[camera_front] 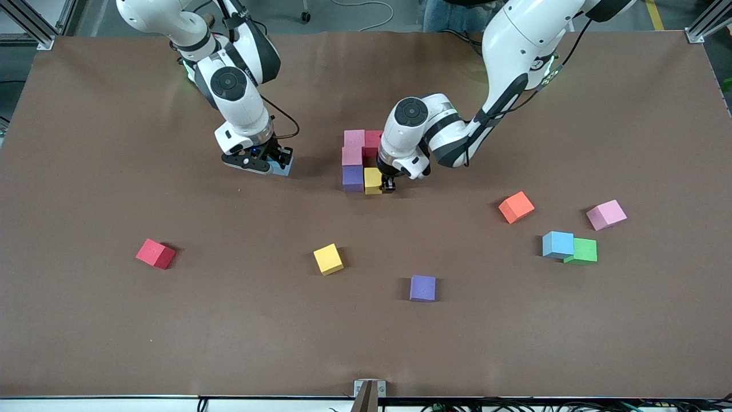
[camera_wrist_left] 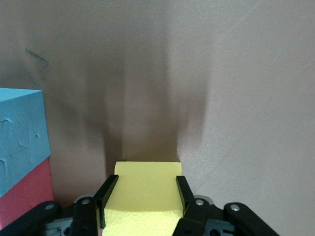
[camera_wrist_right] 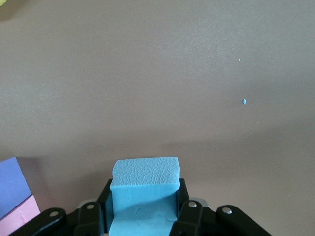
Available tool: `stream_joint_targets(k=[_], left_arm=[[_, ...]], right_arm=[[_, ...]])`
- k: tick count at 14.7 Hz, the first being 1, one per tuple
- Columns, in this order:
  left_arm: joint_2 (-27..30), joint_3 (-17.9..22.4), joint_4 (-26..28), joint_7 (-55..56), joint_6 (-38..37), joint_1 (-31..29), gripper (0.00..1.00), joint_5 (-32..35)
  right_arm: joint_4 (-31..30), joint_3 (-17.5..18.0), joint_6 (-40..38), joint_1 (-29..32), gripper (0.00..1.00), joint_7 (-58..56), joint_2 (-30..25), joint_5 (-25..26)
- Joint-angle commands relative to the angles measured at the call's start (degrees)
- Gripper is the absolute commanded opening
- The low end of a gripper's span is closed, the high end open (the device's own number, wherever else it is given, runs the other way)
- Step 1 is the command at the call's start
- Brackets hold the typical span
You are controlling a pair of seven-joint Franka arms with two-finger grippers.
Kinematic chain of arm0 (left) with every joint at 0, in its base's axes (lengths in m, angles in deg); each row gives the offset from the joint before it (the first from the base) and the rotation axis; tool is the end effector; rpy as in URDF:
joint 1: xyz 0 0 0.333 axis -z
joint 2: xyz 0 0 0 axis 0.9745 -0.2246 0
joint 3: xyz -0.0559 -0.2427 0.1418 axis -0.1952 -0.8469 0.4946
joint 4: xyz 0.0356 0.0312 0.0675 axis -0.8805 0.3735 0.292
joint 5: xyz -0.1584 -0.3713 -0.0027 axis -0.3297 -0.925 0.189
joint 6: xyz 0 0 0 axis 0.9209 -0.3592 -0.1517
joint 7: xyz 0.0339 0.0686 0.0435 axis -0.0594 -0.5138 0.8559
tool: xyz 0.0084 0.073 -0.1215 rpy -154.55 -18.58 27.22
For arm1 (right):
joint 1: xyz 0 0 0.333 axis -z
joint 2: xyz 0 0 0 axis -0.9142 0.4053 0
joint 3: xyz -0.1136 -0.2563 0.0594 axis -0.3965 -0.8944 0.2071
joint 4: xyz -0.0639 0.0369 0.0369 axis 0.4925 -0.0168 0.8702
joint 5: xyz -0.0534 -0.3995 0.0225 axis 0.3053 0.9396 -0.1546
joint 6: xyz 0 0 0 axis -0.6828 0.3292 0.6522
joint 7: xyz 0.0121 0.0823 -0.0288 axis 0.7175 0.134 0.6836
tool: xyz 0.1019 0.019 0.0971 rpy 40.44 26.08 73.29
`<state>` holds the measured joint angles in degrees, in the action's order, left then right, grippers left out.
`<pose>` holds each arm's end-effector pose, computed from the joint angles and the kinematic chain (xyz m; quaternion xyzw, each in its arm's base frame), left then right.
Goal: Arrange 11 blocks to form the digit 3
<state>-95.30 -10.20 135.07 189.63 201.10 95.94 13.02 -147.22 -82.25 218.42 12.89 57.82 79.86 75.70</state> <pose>0.3902 -0.4690 0.1280 0.6849 0.7237 -0.0584 0.0618 0.4041 0.2691 0.2122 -0.9918 0.1278 0.0016 0.0006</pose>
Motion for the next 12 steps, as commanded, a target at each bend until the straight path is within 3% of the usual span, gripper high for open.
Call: stream_joint_targets(k=[1,5,7,10,11,12], left_arm=[[-2.32,0.39,-2.12,1.54,1.32,0.94,0.16,1.94],[-3.11,0.39,-2.91,1.45,1.23,1.03,0.17,2.82],[-3.11,0.39,-2.91,1.45,1.14,1.03,0.23,2.82],[-3.11,0.39,-2.91,1.19,0.88,1.03,0.59,3.43],[-3.03,0.39,-2.91,1.10,0.71,1.03,0.76,3.70],[-2.94,0.39,-2.91,0.92,0.70,1.03,0.99,3.70]], right_arm=[[0.21,0.37,0.39,0.91,0.00,0.10,0.03,0.90],[0.21,0.37,0.30,0.91,0.00,0.10,0.30,0.90],[0.21,0.37,0.39,1.08,0.01,0.10,0.39,0.90],[0.21,0.37,0.48,1.43,0.00,0.10,0.47,0.99],[0.21,0.37,0.48,1.43,0.01,0.10,0.47,0.99],[0.21,0.37,0.48,1.43,0.01,0.10,0.47,0.99]])
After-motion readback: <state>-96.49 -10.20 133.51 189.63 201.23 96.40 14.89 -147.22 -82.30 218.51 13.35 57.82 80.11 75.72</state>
